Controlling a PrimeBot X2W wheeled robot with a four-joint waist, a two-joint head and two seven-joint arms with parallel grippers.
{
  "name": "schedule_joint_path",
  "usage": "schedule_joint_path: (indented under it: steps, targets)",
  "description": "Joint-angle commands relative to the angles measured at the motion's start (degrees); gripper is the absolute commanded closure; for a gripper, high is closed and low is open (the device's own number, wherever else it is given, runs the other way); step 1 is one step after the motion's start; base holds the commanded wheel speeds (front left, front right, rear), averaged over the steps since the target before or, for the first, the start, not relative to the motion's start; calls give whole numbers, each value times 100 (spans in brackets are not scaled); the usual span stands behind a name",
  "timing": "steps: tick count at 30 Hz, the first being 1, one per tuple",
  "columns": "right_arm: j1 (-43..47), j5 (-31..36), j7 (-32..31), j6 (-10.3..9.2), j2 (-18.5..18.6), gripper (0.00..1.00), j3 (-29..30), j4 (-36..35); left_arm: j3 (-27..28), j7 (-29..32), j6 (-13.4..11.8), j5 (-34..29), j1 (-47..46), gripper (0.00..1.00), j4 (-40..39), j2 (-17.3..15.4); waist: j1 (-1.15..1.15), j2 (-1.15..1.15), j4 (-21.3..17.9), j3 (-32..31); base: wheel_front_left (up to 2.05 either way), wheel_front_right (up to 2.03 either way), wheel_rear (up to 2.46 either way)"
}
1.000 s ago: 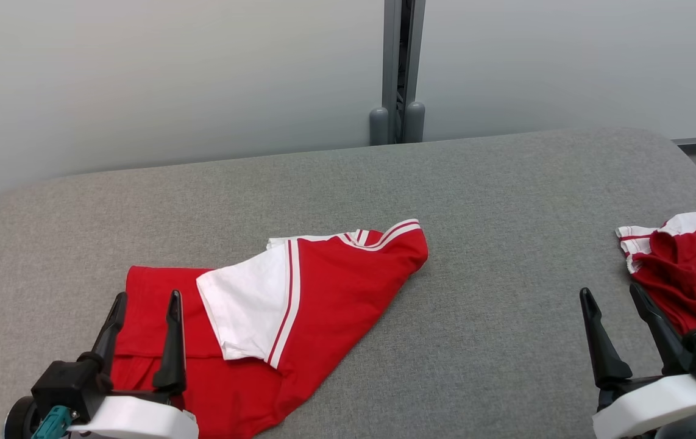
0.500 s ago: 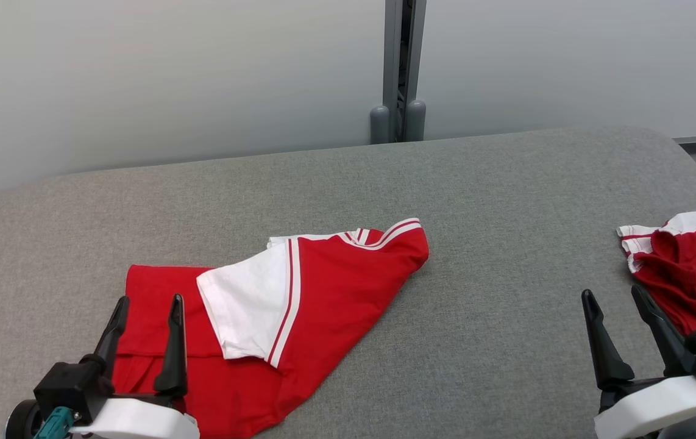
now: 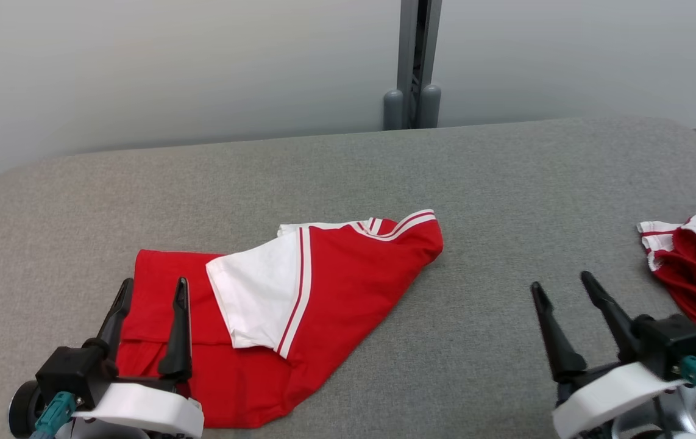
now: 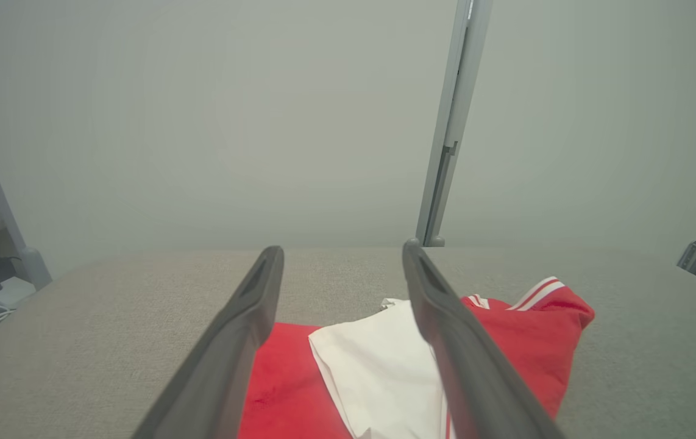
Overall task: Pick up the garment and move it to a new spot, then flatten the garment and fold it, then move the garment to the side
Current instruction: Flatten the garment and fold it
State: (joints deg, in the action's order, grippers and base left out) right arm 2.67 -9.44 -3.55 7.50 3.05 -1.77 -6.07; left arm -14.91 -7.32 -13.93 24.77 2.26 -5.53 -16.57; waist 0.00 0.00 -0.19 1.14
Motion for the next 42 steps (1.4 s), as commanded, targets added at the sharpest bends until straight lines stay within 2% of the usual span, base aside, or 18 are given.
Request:
schedule_joint_path:
  steps: [1, 10, 16, 22, 31, 33, 34, 38, 42]
  targets:
    - [-199, 42, -49, -2, 78, 0, -276, 57, 6, -14, -1, -10, -152, 0, -28, -4, 0, 0, 144, 149, 0, 0, 0]
    - [-1281, -245, -169, -2, 480, 0, -2486, 869, -181, -145, 149, -47, -630, 0, 128, 150, 0, 0, 821, 666, 0, 0, 0]
    - [-2101, -514, -81, -3, 560, 0, -3714, 1697, -350, -289, 285, -22, -905, 0, 387, 328, 0, 0, 1278, 877, 0, 0, 0]
    - [-2948, -725, 47, -3, 443, 0, -4420, 2684, -516, -424, 413, -18, -1153, 0, 611, 501, 0, 0, 1613, 1097, 0, 0, 0]
    - [-3887, -987, 295, -3, 259, 0, -4814, 4038, -698, -567, 600, 16, -1476, 0, 885, 728, 0, 0, 1875, 1503, 0, 0, 0]
    - [-4030, -1061, 397, -3, 218, 73, -4843, 4256, -700, -612, 625, 16, -1525, 0, 938, 761, 0, 0, 1881, 1583, 0, 0, 0]
    - [-4087, -1117, 456, -3, 200, 100, -4858, 4343, -699, -637, 641, 18, -1548, 0, 966, 779, 0, 0, 1880, 1626, 0, 0, 0]
    - [-4252, -1371, 746, -3, 156, 100, -4886, 4543, -674, -697, 699, 13, -1629, 0, 1098, 833, 0, 0, 1782, 1696, 0, 0, 0]
    - [-4182, -1649, 1025, -3, 180, 100, -4762, 4429, -598, -735, 702, -15, -1642, 0, 1135, 794, 0, 0, 1593, 1670, 0, 0, 0]
